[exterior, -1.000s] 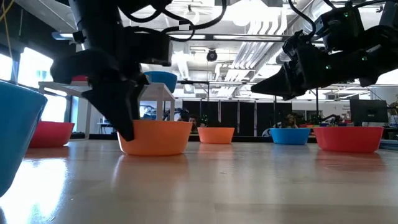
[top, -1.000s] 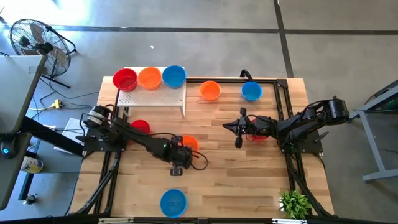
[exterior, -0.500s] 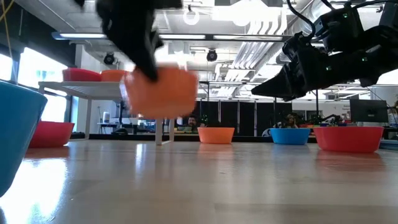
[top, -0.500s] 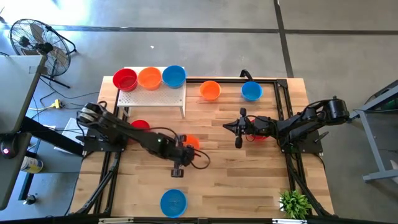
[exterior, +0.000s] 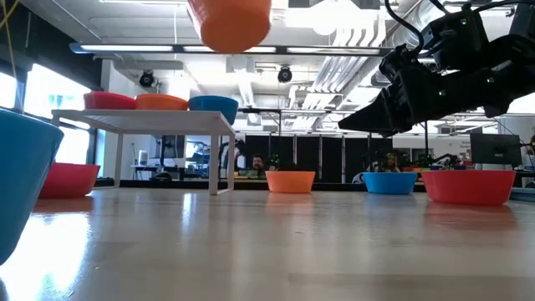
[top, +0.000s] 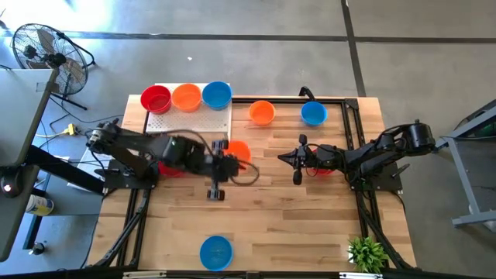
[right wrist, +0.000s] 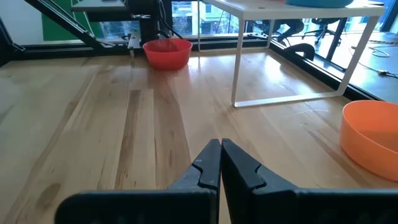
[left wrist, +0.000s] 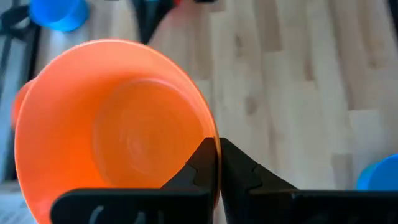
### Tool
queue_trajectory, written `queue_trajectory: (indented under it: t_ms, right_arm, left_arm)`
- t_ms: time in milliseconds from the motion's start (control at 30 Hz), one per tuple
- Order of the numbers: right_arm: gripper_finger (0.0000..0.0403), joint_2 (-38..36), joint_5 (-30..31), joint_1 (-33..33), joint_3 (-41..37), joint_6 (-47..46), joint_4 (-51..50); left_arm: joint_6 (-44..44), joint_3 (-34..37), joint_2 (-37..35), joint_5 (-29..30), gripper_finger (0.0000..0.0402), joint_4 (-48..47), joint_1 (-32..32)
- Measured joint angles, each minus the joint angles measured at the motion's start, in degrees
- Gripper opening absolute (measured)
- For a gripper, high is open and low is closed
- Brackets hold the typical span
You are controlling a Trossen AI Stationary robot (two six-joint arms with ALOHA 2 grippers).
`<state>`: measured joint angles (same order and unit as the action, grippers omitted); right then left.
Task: Pick & Place Mini bowls
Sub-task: Stack the orange bowl on top of the other orange bowls on the shelf
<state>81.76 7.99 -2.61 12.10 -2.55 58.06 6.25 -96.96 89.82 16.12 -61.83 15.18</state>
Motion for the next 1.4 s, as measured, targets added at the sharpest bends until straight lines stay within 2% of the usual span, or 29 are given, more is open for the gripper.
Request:
queue_trajectory:
  t_ms: [267, 567, 633, 800, 967, 1067, 1167, 1400]
  right_arm:
    - [0.0001, 0.02, 0.00, 0.00, 0.00, -0.15, -0.34]
    - [0.0002, 0.04, 0.15, 0.02, 0.02, 0.03, -1.53]
    - [0.0001, 0.04, 0.16, 0.02, 0.02, 0.03, -1.48]
    - [0.0002, 0.04, 0.28, 0.01, 0.02, 0.03, -1.42]
    - [0.0001, 0.04, 0.44, 0.02, 0.02, 0.03, -1.65]
    - [0.0002, 0.04, 0.46, 0.02, 0.02, 0.03, -1.63]
    - [0.0001, 0.04, 0.44, 0.02, 0.02, 0.03, -1.68]
    - [0.0001, 0.04, 0.46, 0.01, 0.02, 0.03, -1.68]
  left_arm:
    - [-4.29, -8.15, -0.27, 0.81, 0.0001, -14.38, -9.67]
    - [-6.03, -5.54, -9.40, 1.89, 0.0000, -18.25, -22.32]
    - [-6.39, -4.27, -11.59, 1.68, 0.0000, -21.49, -26.10]
    - [-9.61, -0.88, -13.69, 0.16, 0.0000, -20.99, -35.96]
    - [-14.32, 2.46, -14.73, -4.97, 0.0000, -17.11, -44.34]
    - [-17.39, 5.12, -14.84, -6.08, 0.0000, -15.17, -48.94]
    - [-18.99, 8.14, -15.26, -9.31, 0.0000, -9.88, -51.62]
    - [-21.56, 13.42, -15.55, -12.63, 0.0000, -5.88, -56.22]
